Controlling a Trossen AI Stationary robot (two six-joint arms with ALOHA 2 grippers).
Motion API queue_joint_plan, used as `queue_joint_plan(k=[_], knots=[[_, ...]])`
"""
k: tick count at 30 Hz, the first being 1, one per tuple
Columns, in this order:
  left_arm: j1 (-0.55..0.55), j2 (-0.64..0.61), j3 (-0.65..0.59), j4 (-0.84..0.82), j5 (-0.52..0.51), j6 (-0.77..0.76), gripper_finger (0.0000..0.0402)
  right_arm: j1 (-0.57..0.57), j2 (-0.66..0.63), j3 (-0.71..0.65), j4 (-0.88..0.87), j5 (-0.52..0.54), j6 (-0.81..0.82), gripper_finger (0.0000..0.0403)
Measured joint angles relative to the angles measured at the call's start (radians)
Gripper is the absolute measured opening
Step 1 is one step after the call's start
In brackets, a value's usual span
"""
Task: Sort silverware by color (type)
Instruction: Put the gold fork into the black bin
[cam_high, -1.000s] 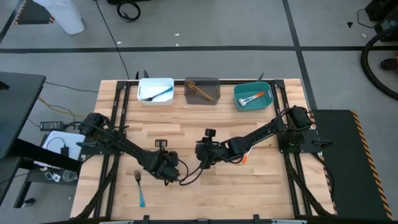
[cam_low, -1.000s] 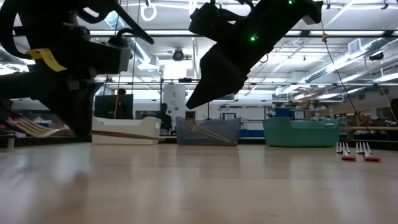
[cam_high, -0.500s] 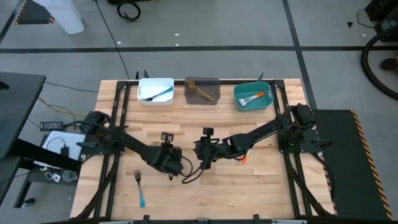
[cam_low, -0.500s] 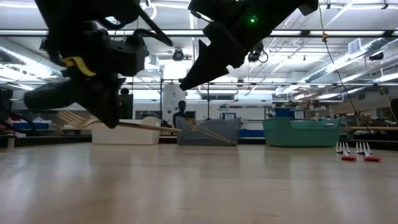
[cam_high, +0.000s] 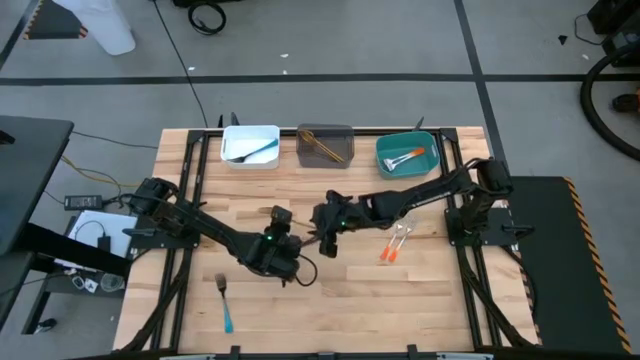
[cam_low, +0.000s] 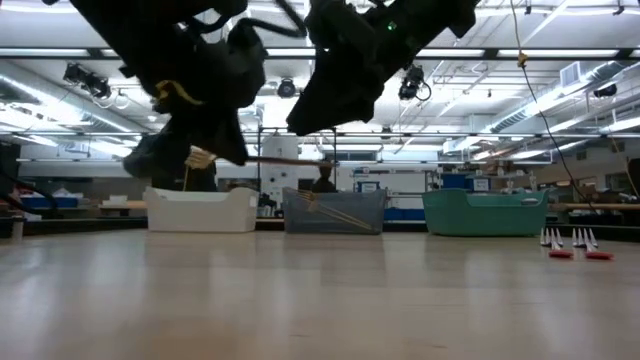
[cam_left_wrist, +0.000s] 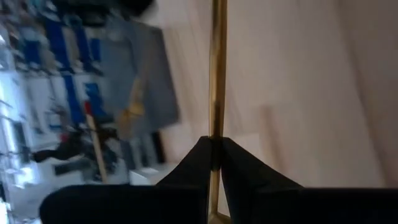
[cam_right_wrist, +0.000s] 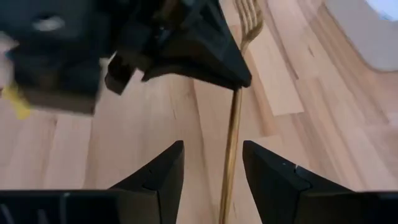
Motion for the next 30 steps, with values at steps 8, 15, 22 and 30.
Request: queue_joint_plan(k=[8, 15, 22, 30], knots=[[0.001, 0.000, 0.000, 0.182, -0.030, 0.228, 0.0033, -0.058, -0.001, -0.001, -0.029, -0.066, 0.033, 0.0183], [0.001, 0.000, 0.000, 0.204, -0.076, 0.278, 0.0033, -0.064, -0.001, -0.001, -0.066, -0.088, 0.033, 0.0196], [0.002, 0.000, 0.000, 0.222, -0.087, 0.321, 0.0033, -0.077, -0.001, -0.001, -0.068, -0.138, 0.042, 0.0221], [0.002, 0.000, 0.000, 0.226, -0.087, 0.335, 0.0033, -0.108, -0.056, -0.002, -0.106, -0.228, 0.040, 0.0239]])
